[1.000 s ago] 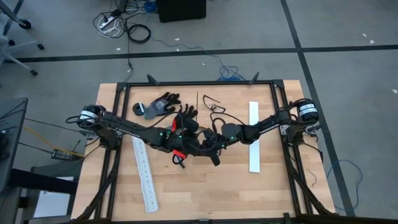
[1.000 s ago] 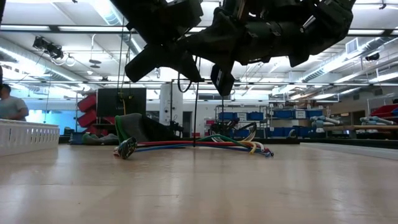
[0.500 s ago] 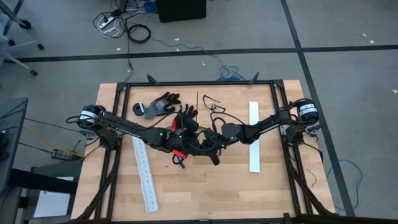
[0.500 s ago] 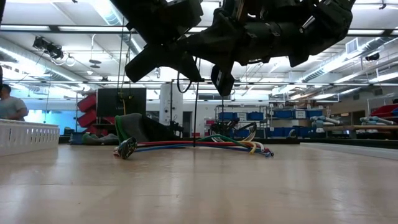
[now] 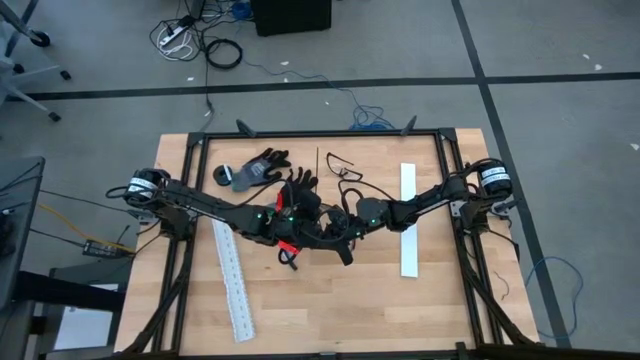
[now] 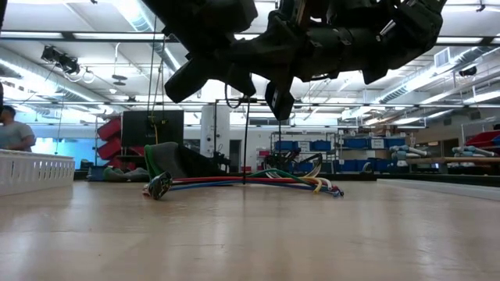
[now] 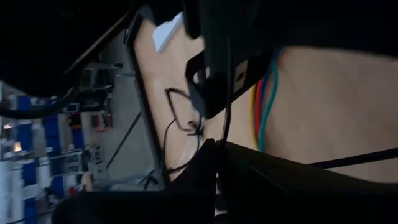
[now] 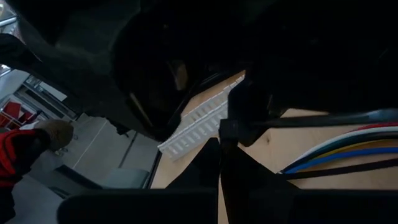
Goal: Ziptie cables
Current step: Insert the black zip tie pointed tail end through the slot to form a loop
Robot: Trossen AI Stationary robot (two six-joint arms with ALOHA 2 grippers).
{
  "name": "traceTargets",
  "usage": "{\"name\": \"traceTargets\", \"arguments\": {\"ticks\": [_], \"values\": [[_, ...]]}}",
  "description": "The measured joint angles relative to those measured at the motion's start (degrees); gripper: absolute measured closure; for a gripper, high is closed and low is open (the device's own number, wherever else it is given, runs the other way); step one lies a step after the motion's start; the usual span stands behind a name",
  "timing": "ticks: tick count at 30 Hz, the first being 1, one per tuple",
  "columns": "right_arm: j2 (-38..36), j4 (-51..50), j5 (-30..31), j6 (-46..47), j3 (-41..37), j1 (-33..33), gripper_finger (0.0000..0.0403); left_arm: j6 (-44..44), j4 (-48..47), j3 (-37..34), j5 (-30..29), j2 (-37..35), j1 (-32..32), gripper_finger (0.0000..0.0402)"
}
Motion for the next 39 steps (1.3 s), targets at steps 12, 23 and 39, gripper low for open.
{"name": "traceTargets", "arguments": {"ticks": [12,23,39], "values": [[0.00,0.60,-0.04,-0.39,0.02,0.00,0.0403,0.88,-0.31,-0.13,-0.36,0.00,-0.33,0.0402],[0.00,0.66,-0.26,-0.15,0.02,0.20,0.0403,3.59,2.04,-0.15,-3.57,0.00,-2.23,0.0401],[0.00,3.32,-0.29,0.96,0.04,2.91,0.0403,15.37,10.77,-1.60,-9.38,0.00,-5.14,0.0401]]}}
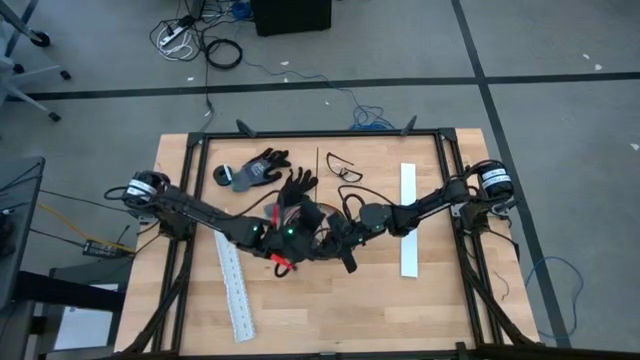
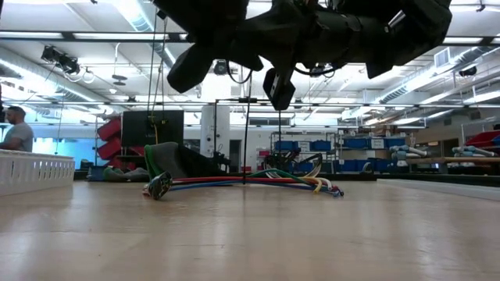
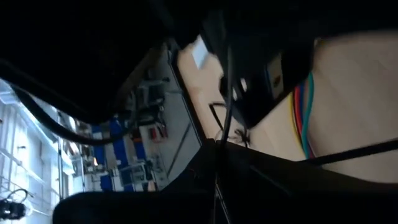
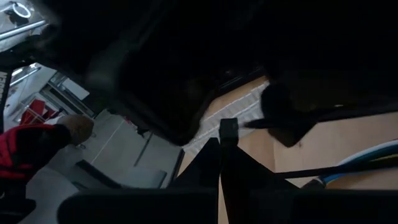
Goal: Ziptie cables
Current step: Insert the black zip tie pointed tail end through the slot to form a loop
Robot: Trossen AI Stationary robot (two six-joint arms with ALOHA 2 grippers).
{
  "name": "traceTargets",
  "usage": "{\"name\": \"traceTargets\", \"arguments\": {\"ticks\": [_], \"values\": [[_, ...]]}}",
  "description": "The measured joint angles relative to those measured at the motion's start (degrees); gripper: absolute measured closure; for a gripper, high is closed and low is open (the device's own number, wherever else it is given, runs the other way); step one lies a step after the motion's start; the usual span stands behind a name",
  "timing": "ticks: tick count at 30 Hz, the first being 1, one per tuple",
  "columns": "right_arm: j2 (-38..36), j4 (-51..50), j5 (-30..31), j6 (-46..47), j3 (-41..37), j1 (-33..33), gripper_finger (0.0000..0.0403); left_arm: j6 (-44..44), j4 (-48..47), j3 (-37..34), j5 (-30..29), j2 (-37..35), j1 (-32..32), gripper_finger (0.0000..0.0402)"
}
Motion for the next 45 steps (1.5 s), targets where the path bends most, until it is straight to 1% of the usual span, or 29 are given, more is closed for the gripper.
{"name": "traceTargets", "arguments": {"ticks": [7,18,31,38,45], "values": [[0.00,0.41,-0.37,0.09,-0.01,0.33,0.0403,4.19,4.72,0.00,-2.21,0.00,-2.52,0.0401],[0.00,1.36,-0.26,0.27,-0.02,0.40,0.0403,4.38,4.77,0.00,-5.54,0.00,-5.16,0.0401],[0.00,1.46,0.08,1.89,-0.02,0.39,0.0403,4.55,5.96,0.02,-7.25,0.00,-6.49,0.0402],[0.00,2.22,-0.03,5.54,-0.01,0.93,0.0403,7.37,5.96,0.02,-10.00,0.00,-6.51,0.0401],[0.00,2.36,-1.22,8.68,-0.01,1.20,0.0403,7.33,6.82,0.02,-10.41,0.00,-7.38,0.0402]]}}
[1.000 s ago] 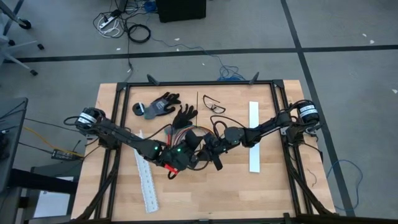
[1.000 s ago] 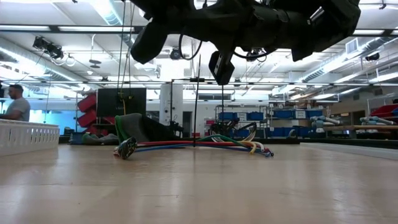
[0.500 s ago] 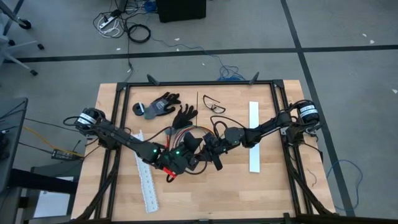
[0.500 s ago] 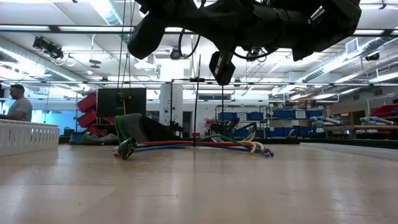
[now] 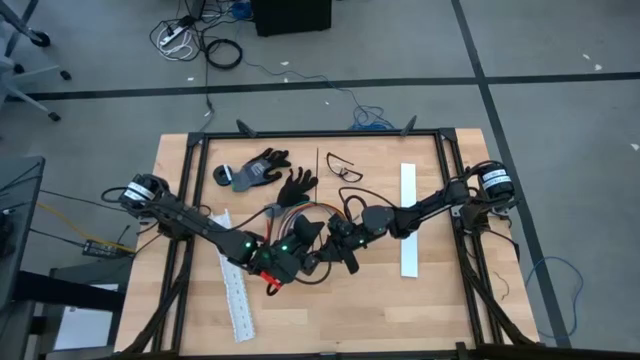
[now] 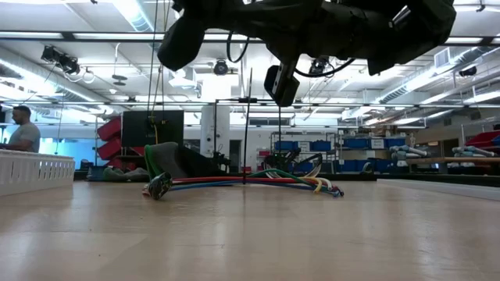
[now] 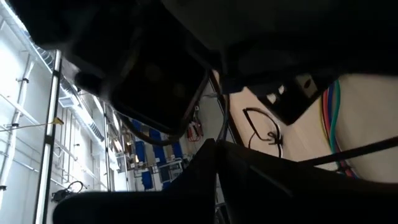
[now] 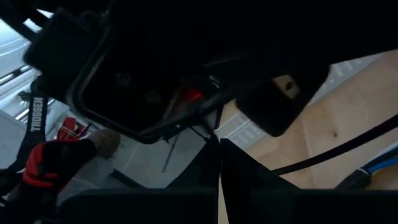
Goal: Ziptie cables
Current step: Insert the black zip tie pointed tail end through the slot to form a loop
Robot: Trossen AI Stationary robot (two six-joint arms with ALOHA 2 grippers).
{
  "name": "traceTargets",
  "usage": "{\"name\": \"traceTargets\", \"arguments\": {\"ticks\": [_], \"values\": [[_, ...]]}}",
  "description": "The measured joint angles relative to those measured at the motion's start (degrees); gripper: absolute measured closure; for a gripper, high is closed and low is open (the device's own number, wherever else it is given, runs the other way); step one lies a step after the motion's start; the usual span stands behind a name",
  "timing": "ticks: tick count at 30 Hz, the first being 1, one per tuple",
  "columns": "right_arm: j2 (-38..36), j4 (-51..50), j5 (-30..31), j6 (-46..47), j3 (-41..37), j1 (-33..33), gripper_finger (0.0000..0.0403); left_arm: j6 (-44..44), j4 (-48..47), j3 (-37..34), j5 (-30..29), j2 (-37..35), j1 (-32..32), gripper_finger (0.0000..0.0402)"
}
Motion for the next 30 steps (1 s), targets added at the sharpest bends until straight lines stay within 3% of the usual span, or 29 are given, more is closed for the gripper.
{"name": "traceTargets", "arguments": {"ticks": [30], "values": [[0.00,-0.18,-0.22,0.98,-0.03,-1.14,0.0403,-6.22,0.31,0.04,2.95,0.00,-1.77,0.0402]]}}
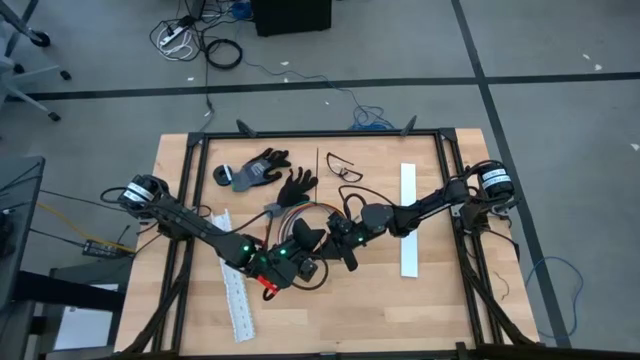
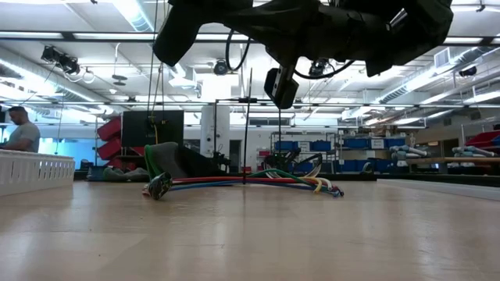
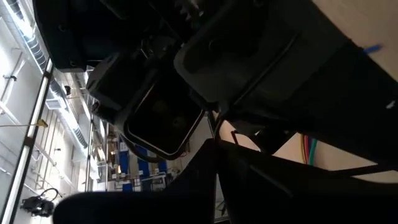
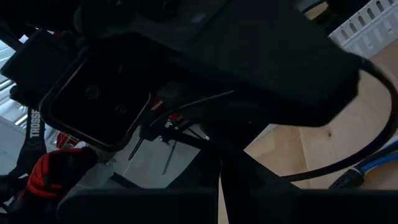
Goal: Ziptie cables
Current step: Insert the black zip tie pointed tail end through the slot to form a loop
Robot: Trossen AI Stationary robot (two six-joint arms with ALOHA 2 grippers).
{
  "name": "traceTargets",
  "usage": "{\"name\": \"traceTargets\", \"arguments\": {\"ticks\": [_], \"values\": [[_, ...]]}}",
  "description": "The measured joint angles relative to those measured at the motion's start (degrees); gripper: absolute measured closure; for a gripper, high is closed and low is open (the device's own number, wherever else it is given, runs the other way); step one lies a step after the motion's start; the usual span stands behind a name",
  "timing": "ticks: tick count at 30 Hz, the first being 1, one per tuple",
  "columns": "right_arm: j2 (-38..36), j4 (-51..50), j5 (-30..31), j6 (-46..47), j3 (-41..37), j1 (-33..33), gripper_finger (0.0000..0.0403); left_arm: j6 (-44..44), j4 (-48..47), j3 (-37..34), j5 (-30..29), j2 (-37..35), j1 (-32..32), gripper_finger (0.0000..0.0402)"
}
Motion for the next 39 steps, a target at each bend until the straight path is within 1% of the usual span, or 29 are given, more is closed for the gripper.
{"name": "traceTargets", "arguments": {"ticks": [4,8,11,14,18,19,22,23,26,28,32,37,39], "values": [[0.00,-0.94,-0.35,-1.42,0.00,0.00,0.0401,-0.19,-0.04,0.00,-0.07,0.00,0.00,0.0402],[0.00,-5.09,0.90,-5.31,-0.02,-0.02,0.0382,-1.43,-0.31,0.00,0.05,0.02,0.00,0.0401],[0.00,-5.42,1.95,-10.60,-0.02,-0.02,0.0366,-5.18,-1.84,0.00,1.19,0.02,-0.02,0.0401],[-0.30,-5.54,1.18,-13.21,-0.02,-0.31,0.0356,-9.80,-4.22,0.00,1.95,0.04,-0.44,0.0401],[-0.39,-5.21,1.17,-13.17,-0.02,-0.48,0.0353,-13.25,-5.31,0.00,1.96,0.06,-1.11,0.0402],[-0.39,-5.22,1.93,-13.27,-0.02,-0.48,0.0353,-13.41,-5.30,0.00,1.95,0.07,-1.26,0.0401],[-0.42,-5.14,7.15,-13.70,-0.02,0.04,0.0353,-14.45,-5.26,0.00,1.92,0.07,-1.50,0.0401],[-0.42,-4.84,7.71,-14.14,-0.02,0.17,0.0353,-15.06,-5.37,0.00,1.93,0.07,-1.49,0.0402],[-0.44,-4.57,7.59,-14.15,-0.02,0.26,0.0355,-16.52,-6.33,0.00,1.78,0.07,-1.40,0.0402],[-0.44,-4.68,6.52,-14.22,-0.02,0.24,0.0357,-16.66,-6.48,0.00,1.37,0.07,-1.45,0.0401],[-0.44,-4.44,6.22,-15.14,-0.02,0.38,0.0358,-16.72,-5.89,0.00,0.75,0.07,-1.55,0.0401],[-0.44,-4.19,8.55,-15.23,-0.02,1.09,0.0360,-16.68,-5.87,0.00,0.72,0.07,-1.57,0.0402],[-0.44,-3.80,8.57,-15.19,-0.02,1.20,0.0363,-16.65,-5.64,0.00,0.72,0.07,-1.57,0.0402]]}}
